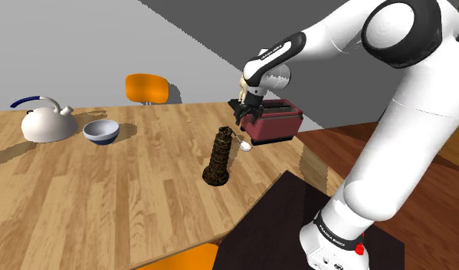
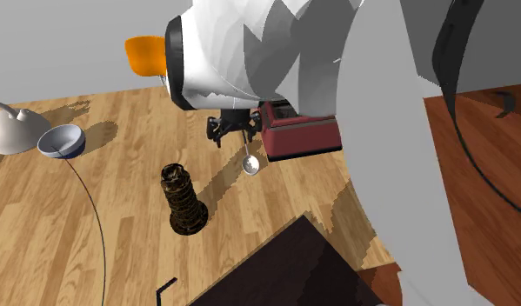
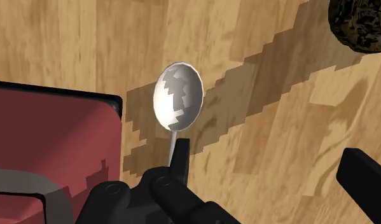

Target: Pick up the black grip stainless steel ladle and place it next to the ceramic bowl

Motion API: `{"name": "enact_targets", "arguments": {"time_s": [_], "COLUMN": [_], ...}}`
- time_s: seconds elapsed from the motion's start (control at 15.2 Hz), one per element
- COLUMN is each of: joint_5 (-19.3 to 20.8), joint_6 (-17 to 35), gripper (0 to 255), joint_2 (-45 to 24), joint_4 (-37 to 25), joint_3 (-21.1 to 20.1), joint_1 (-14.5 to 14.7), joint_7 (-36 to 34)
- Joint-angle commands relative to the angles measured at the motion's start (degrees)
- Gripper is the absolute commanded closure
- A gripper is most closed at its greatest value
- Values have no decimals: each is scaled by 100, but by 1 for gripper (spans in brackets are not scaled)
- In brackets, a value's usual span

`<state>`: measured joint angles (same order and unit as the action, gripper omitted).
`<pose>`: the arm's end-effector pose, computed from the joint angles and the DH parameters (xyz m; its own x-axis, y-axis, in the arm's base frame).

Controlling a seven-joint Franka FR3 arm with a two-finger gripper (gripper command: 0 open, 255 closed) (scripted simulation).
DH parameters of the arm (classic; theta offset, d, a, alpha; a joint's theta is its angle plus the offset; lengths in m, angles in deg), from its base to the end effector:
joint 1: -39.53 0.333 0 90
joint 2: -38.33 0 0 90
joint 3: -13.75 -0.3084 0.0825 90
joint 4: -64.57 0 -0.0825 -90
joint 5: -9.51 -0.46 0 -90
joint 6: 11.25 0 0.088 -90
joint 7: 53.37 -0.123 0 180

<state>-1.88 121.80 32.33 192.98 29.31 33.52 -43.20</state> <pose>0.5469 -0.2116 0.2456 0.9445 -0.3285 -0.0052 -0.3269 -0.9378 -0.1168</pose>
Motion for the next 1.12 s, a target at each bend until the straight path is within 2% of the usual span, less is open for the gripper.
{"name": "enact_targets", "arguments": {"time_s": [0.0, 0.73, 1.06], "joint_5": [-195, -987, -1080], "joint_6": [133, 290, 482], "gripper": [0, 0, 0], "joint_2": [-457, -2906, -3185], "joint_4": [-278, -2326, -2408], "joint_3": [4, -160, -241], "joint_1": [-58, -748, -797], "joint_7": [110, 527, 578]}}
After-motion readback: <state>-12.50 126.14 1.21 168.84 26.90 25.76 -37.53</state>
